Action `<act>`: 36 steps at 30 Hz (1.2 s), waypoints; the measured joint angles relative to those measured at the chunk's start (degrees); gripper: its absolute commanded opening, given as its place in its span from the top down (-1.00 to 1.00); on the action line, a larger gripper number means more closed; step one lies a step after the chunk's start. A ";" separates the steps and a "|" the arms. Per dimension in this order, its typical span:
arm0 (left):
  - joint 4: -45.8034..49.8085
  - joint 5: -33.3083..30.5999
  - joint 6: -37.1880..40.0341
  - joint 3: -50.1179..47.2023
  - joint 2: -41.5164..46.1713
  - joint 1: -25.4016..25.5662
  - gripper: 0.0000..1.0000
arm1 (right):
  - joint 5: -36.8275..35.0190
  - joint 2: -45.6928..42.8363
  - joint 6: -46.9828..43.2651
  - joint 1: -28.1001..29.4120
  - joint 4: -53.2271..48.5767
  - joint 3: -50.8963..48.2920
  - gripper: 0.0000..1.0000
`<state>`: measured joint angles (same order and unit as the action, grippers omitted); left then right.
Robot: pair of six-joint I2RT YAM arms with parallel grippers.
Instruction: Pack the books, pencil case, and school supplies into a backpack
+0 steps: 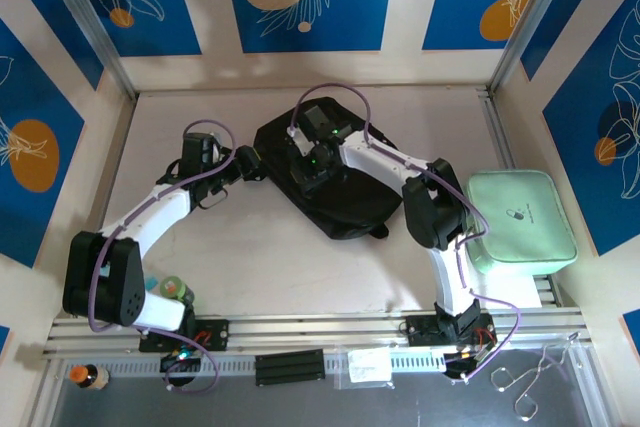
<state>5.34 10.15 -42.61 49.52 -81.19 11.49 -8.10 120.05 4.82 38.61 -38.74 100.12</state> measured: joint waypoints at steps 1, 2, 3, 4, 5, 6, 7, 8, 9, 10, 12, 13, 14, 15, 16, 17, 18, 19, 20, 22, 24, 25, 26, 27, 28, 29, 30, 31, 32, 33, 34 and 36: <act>0.00 0.17 0.00 0.00 -0.04 -0.02 -0.93 | 0.22 0.50 -0.31 0.00 -0.31 0.48 0.19; -0.02 0.37 0.00 0.00 -0.11 -0.02 -0.92 | 0.52 1.16 -0.70 0.00 -0.74 1.16 0.19; -0.04 0.50 0.00 0.00 -0.22 -0.02 -0.93 | 0.63 1.73 -1.09 0.02 -0.94 1.60 0.19; -0.04 0.63 0.00 0.00 -0.28 -0.02 -0.93 | 0.63 2.08 -1.44 0.02 -1.16 1.84 0.20; -0.04 0.81 0.00 0.00 -0.37 -0.02 -0.93 | 0.61 2.40 -1.68 0.00 -1.22 1.95 0.21; -0.04 0.83 0.00 0.00 -0.42 -0.02 -0.93 | 0.57 2.75 -1.88 0.00 -1.40 2.16 0.25; -0.04 0.94 0.00 0.00 -0.42 -0.02 -0.93 | 0.52 3.08 -2.05 0.00 -1.46 2.45 0.27; -0.04 1.03 0.00 0.00 -0.42 -0.02 -0.93 | 0.37 3.56 -2.23 0.00 -1.62 2.89 0.29; -0.04 1.20 0.00 0.00 -0.42 -0.02 -0.93 | 0.22 4.00 -2.40 0.00 -1.64 3.26 0.31; -0.04 1.29 0.00 0.00 -0.42 -0.02 -0.93 | -0.04 4.39 -2.54 0.00 -1.75 3.61 0.33; -0.04 1.53 0.00 0.00 -0.42 -0.02 -0.93 | -0.55 5.42 -2.89 0.00 -1.99 4.59 0.39; -0.04 1.64 0.00 0.00 -0.42 -0.02 -0.93 | -0.72 5.88 -2.95 0.00 -2.14 5.07 0.44; -0.04 1.70 0.00 0.00 -0.42 -0.02 -0.93 | -0.76 6.54 -3.04 0.00 -2.38 5.66 0.52; -0.02 1.86 0.00 0.00 -0.42 -0.02 -0.93 | -0.87 7.10 -3.21 0.00 -2.49 6.14 0.62; -0.04 1.86 0.00 0.00 -0.42 -0.02 -0.93 | -0.98 7.50 -3.06 0.00 -2.60 6.43 0.72; -0.04 1.88 -0.02 0.00 -0.42 -0.02 -0.93 | -0.94 7.82 -3.10 -0.09 -2.56 6.60 0.84; -0.04 1.90 -0.02 0.00 -0.42 -0.02 -0.92 | -0.92 7.91 -2.95 -0.17 -2.47 6.62 0.94; -0.04 1.92 -0.04 0.00 -0.42 -0.02 -0.92 | -0.83 7.91 -2.69 -0.28 -2.45 6.62 1.00; -0.04 2.08 -0.20 0.00 -0.42 -0.02 -0.92 | -0.48 7.91 -2.51 -0.37 -2.45 6.62 1.00; -0.02 2.56 -0.48 0.00 -0.42 -0.02 -0.90 | 0.04 7.80 -1.92 -0.55 -2.23 6.56 1.00; -0.04 3.43 -0.87 0.00 -0.42 -0.02 -0.88 | 0.94 6.80 -1.18 -0.76 -0.90 5.18 1.00; -0.07 3.98 -1.09 0.00 -0.42 -0.02 -0.86 | 1.38 5.79 -0.70 -0.85 0.02 4.00 1.00; -0.11 4.72 -1.51 0.00 -0.42 0.00 -0.84 | 2.08 4.48 -0.17 -0.98 1.09 2.54 1.00; -0.22 5.53 -1.92 0.00 -0.42 0.00 -0.81 | 2.78 2.62 0.31 -1.18 2.21 0.76 1.00; -0.33 6.32 -2.23 0.02 -0.42 0.00 -0.78 | 3.48 0.96 0.81 -1.33 3.13 -0.76 1.00; -0.48 7.28 -2.62 0.02 -0.42 0.15 -0.74 | 4.31 -1.25 1.40 -1.57 4.07 -2.47 1.00; -0.72 8.11 -3.19 0.02 -0.42 0.33 -0.69 | 5.07 -3.17 1.92 -1.79 4.92 -3.89 1.00; -1.07 8.85 -3.61 0.02 -0.42 0.70 -0.64 | 5.81 -4.98 2.51 -1.99 5.60 -5.07 1.00; -1.64 9.68 -4.11 0.02 -0.52 1.20 -0.59 | 6.49 -6.62 2.99 -2.21 6.51 -6.16 1.00; -2.45 10.56 -4.83 0.07 -0.72 1.62 -0.54 | 7.10 -8.17 3.43 -2.43 7.37 -7.23 1.00; -3.17 11.21 -5.38 0.09 -1.05 2.12 -0.51 | 7.56 -9.25 3.89 -2.60 8.09 -8.09 1.00; -5.16 13.16 -6.99 0.37 -2.29 3.76 -0.41 | 8.44 -10.60 4.90 -2.99 9.14 -9.49 1.00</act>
<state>0.19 23.31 -49.60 49.89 -83.48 15.25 0.34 109.45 9.72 35.62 -29.61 90.63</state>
